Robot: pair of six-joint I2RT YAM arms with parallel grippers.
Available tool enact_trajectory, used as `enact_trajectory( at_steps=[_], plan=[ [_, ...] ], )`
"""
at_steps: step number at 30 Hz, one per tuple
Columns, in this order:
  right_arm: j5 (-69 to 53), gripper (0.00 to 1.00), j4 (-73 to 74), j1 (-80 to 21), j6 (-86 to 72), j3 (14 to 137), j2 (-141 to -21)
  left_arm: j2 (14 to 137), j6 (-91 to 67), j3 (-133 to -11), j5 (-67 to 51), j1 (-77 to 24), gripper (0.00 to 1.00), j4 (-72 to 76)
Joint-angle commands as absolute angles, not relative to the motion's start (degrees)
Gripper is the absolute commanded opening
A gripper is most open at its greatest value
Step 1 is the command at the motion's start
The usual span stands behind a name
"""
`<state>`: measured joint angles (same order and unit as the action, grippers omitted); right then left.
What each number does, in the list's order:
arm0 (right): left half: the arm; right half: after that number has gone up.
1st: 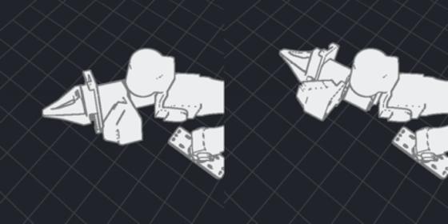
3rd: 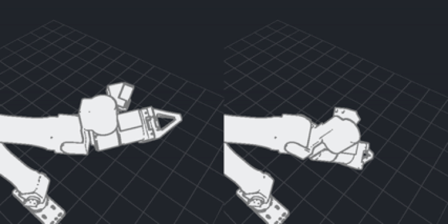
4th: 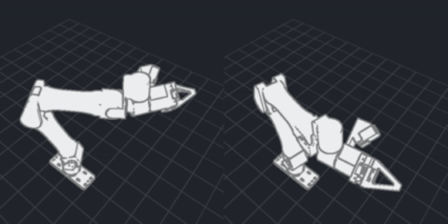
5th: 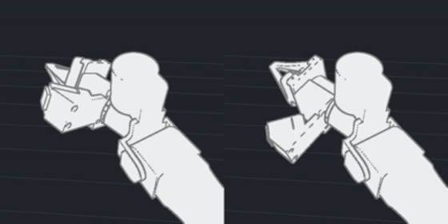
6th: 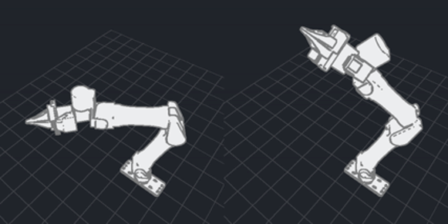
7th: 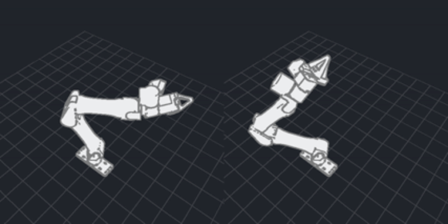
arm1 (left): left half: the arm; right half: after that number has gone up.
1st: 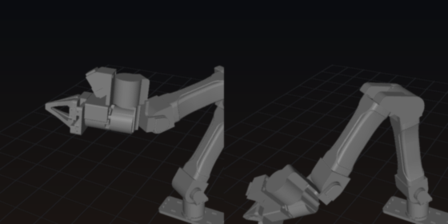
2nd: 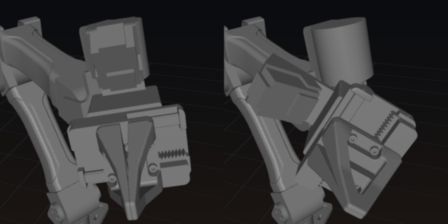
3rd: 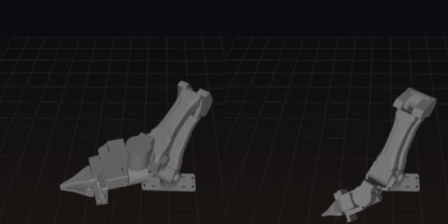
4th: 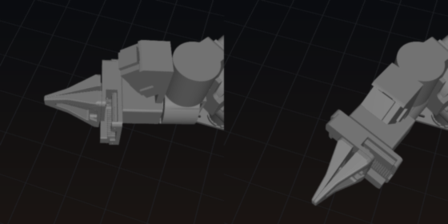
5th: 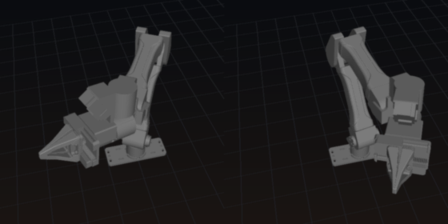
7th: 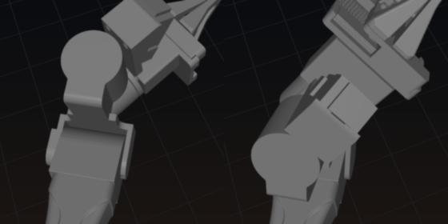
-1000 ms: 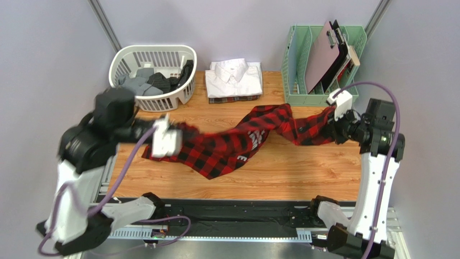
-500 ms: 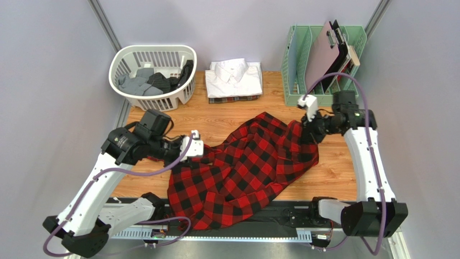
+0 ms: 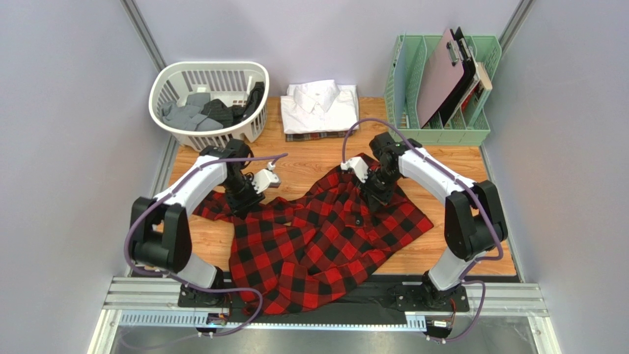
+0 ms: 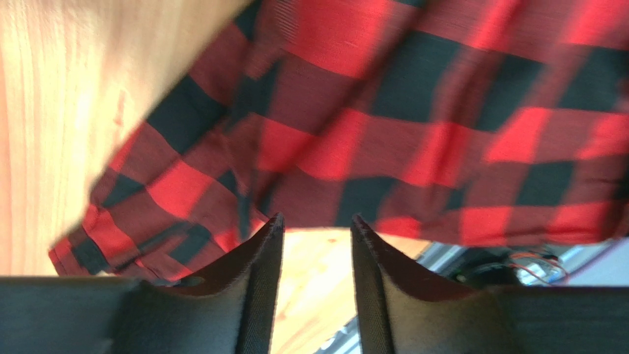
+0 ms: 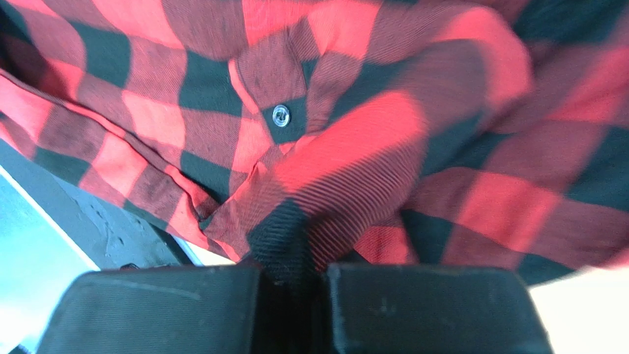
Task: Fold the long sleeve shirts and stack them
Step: Flatten the shirt out
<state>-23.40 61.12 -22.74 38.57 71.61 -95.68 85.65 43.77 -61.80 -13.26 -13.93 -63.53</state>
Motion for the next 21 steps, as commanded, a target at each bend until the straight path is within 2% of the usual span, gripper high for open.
enact_trajectory(
  at_steps=[1, 3, 8, 10, 12, 15, 21],
  plan=[
    [-20.9, 0.00, 61.0, -23.5, 38.5, 66.1, -93.4, 94.3, 42.5, -65.8, -8.7, -13.7, 0.50, -57.8],
    [-20.0, 0.00, 60.6, -23.6, 38.7, 63.5, -92.9, 98.2, 42.5, -69.2, -8.4, -13.9, 0.54, -57.5],
    [-18.4, 0.00, 58.5, -23.6, 37.2, 60.2, -95.0, 108.1, 43.0, -76.4, -6.9, -16.4, 0.50, -57.6],
    [-18.5, 0.00, 57.8, -23.6, 36.4, 60.6, -96.3, 111.8, 43.2, -78.5, -6.6, -17.4, 0.42, -58.8],
    [-18.9, 0.00, 57.5, -23.6, 35.3, 61.3, -97.9, 113.8, 43.2, -81.7, -7.5, -17.8, 0.29, -60.5],
    [-18.6, 0.00, 57.0, -23.4, 34.5, 62.1, -99.2, 117.5, 43.2, -87.1, -9.5, -17.6, 0.00, -63.1],
    [-18.9, 0.00, 57.4, -20.2, 33.8, 65.7, -101.1, 123.6, 44.9, -104.5, -20.4, -14.4, 0.01, -72.9]
  ],
)
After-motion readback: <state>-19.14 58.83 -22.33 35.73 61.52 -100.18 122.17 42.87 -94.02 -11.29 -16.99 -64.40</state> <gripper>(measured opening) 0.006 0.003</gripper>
